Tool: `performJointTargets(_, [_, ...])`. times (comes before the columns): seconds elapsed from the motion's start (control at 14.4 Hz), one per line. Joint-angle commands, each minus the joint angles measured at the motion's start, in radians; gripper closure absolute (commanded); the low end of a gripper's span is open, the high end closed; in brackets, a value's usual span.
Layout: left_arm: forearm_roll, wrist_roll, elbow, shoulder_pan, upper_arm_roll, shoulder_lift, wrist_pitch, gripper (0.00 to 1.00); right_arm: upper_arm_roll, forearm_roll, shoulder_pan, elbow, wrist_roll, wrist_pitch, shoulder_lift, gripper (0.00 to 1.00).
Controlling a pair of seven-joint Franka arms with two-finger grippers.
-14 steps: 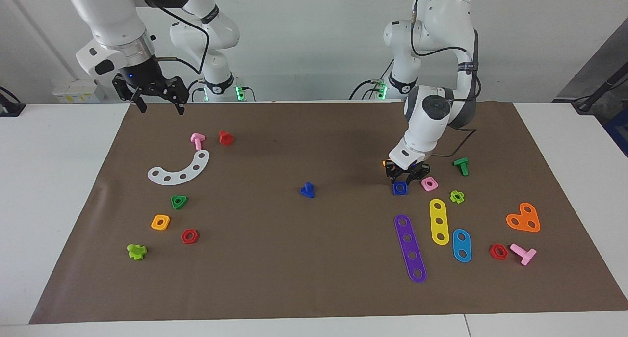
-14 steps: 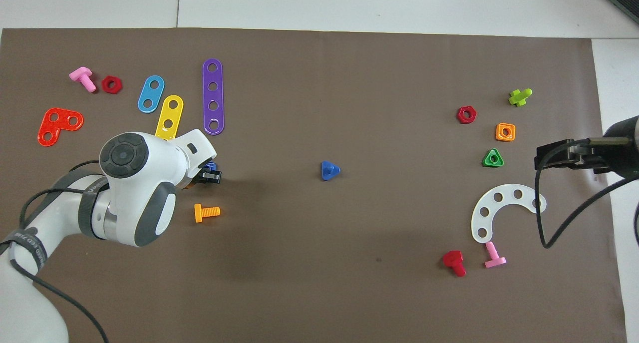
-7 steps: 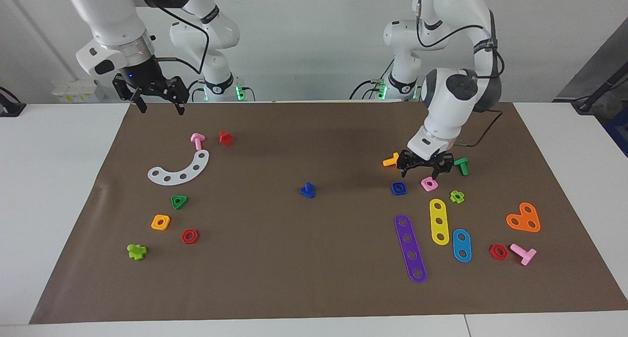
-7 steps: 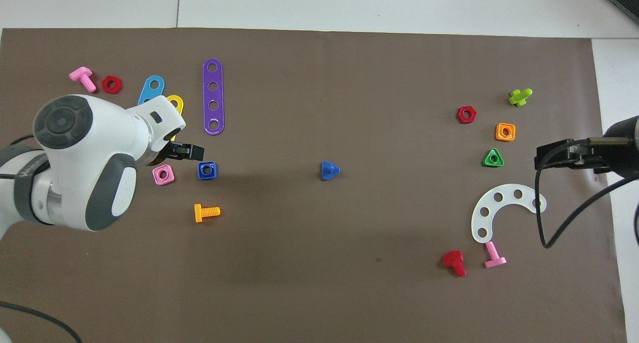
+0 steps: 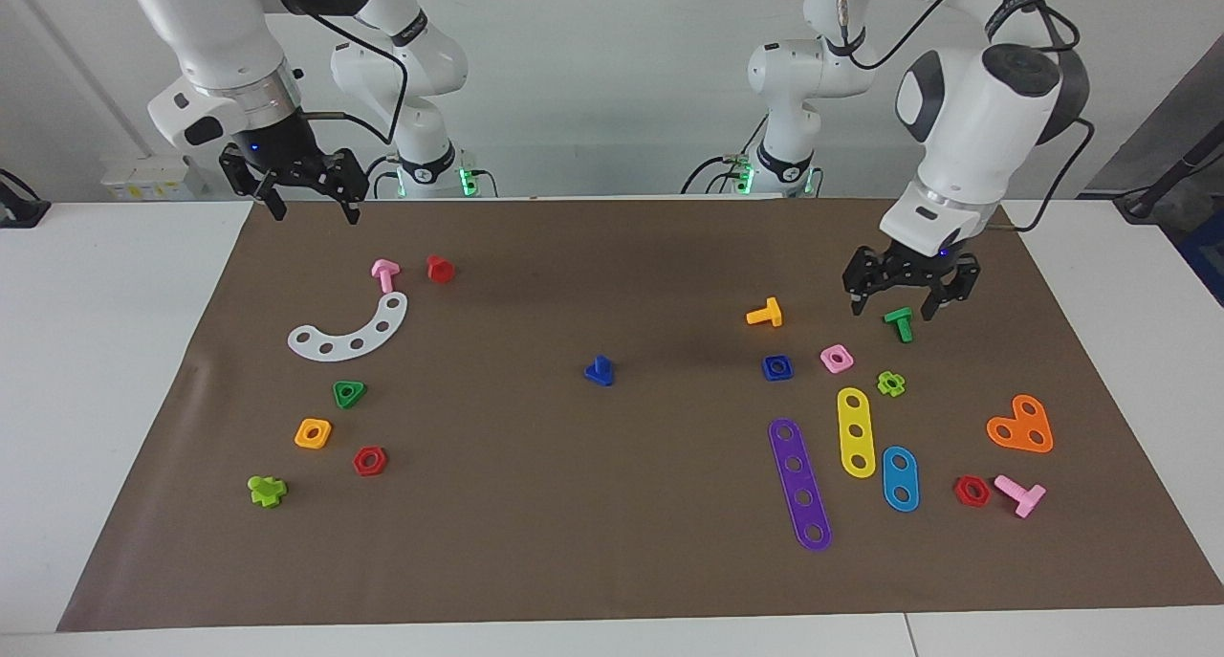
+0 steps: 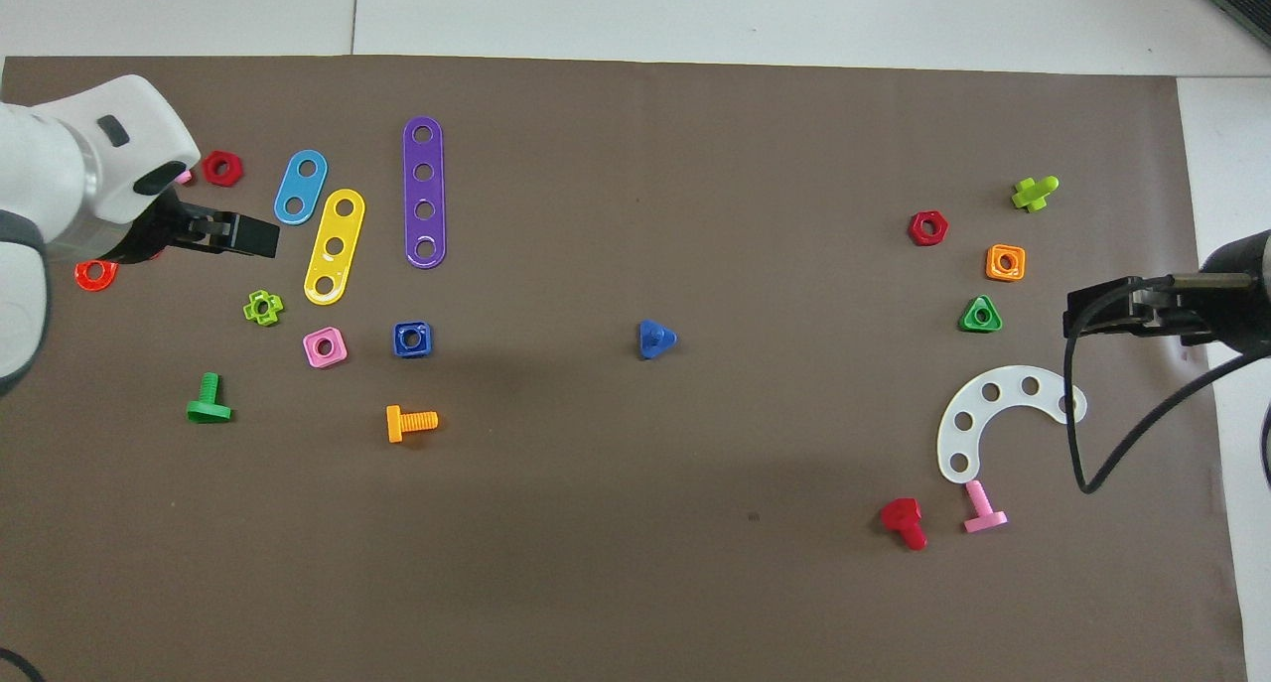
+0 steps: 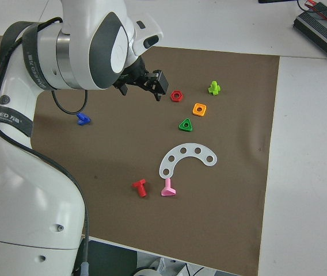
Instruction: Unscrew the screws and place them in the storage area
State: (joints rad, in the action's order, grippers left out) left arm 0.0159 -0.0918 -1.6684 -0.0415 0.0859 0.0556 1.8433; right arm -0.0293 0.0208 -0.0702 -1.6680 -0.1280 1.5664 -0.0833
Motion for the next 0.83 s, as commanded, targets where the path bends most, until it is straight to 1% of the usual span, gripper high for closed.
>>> performJointTargets(0.0, [-0.019,-0.1,0.107,-0.001,-0.076,-0.003,-0.152,0.0,0.0,-0.005,0.004,0.001,0.025,-0.014,-0.003,0.0])
performJointTargets(0.14, [-0.021,-0.156,0.089,-0.001,-0.116,-0.067,-0.165,0.0,0.0,-0.005,0.004,0.001,0.025,-0.014,-0.003,0.0])
performJointTargets(0.21, [-0.021,-0.176,0.081,-0.001,-0.13,-0.081,-0.18,0.0,0.0,-0.005,0.006,0.001,0.025,-0.012,-0.003,0.0])
performJointTargets(0.49, [-0.021,-0.189,0.085,0.012,-0.132,-0.092,-0.236,0.0,0.0,-0.005,0.004,0.001,0.025,-0.014,-0.003,0.0])
performJointTargets(0.77, [-0.024,-0.183,0.065,0.023,-0.132,-0.115,-0.242,0.0,-0.001,-0.005,0.007,0.001,0.024,-0.011,-0.003,0.0])
